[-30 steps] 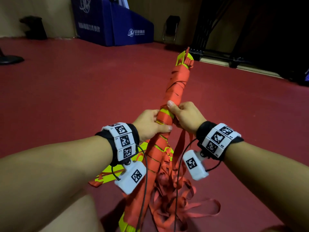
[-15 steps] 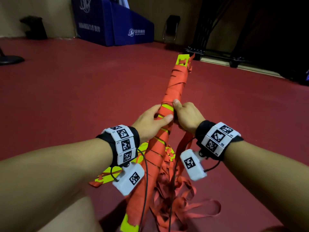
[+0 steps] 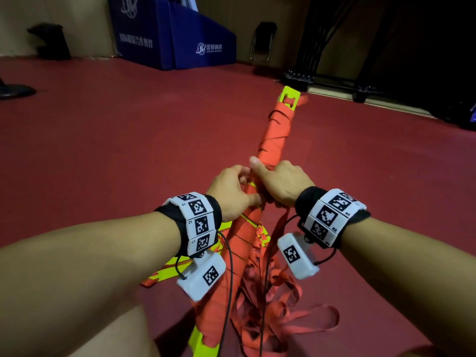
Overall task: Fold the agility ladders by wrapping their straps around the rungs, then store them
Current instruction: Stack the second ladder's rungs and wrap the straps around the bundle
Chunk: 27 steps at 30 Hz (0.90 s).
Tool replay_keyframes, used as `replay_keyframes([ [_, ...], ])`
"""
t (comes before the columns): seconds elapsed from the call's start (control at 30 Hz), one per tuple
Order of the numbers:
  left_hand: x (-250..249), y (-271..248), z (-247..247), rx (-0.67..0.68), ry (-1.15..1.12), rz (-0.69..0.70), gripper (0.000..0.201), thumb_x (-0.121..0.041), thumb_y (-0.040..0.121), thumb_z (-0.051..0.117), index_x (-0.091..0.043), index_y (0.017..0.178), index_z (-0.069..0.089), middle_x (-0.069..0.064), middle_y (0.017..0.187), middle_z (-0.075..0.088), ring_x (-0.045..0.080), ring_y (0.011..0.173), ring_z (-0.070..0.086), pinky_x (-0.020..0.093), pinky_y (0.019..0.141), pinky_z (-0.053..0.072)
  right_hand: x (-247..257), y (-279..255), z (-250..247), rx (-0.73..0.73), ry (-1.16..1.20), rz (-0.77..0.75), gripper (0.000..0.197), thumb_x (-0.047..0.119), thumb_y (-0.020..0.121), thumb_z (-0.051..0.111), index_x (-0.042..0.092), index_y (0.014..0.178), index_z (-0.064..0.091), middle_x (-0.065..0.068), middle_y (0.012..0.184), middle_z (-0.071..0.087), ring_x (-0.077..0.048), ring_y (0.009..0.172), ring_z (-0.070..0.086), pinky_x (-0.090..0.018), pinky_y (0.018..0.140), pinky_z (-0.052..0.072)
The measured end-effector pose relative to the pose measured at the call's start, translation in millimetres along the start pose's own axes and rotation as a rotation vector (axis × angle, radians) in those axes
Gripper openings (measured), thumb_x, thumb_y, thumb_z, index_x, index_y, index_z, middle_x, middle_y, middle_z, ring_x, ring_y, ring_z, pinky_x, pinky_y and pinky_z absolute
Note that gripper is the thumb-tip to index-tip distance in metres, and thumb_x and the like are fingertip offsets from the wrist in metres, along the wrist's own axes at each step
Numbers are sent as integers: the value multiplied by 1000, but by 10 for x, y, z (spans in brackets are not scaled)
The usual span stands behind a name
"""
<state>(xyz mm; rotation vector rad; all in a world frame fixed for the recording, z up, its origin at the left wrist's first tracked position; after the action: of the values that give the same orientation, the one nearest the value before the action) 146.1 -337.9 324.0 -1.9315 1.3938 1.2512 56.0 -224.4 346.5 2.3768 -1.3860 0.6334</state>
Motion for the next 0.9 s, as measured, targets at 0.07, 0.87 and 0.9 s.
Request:
replay_keyframes([
  [0.07, 0, -6, -11, -11, 69, 18, 59, -24, 65, 91, -20, 116, 62, -7, 103, 68, 15, 91, 65, 35, 84, 53, 34, -36, -21, 16, -15, 2, 83, 87, 80, 34, 10, 64, 62, -13, 70, 67, -33, 76, 67, -37, 71, 53],
  [0.87, 133, -5, -24, 181, -4, -89, 45, -40, 70, 85, -20, 100, 58, -6, 85, 70, 23, 82, 70, 52, 87, 57, 8, -37, -136, 196, 68, -179, 67, 64, 94, 48, 8, 61, 64, -3, 44, 60, -14, 34, 51, -22, 43, 39],
  [0.9, 133, -5, -31, 166, 14, -92, 53, -43, 68, 85, -17, 104, 56, -5, 87, 68, 25, 82, 69, 53, 85, 57, -1, -40, -134, 206, 76, -177, 66, 64, 94, 47, 9, 61, 63, -2, 44, 60, -14, 34, 50, -23, 43, 40],
])
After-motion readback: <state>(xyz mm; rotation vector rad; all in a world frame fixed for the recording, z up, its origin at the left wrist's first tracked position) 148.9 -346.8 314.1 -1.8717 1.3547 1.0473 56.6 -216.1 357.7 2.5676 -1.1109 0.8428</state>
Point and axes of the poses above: each hand's wrist, its own y-axis towards the middle knuckle, its own z-axis out of the palm, x = y × z, the point moved 3 cm from there along y, towards the middle knuckle
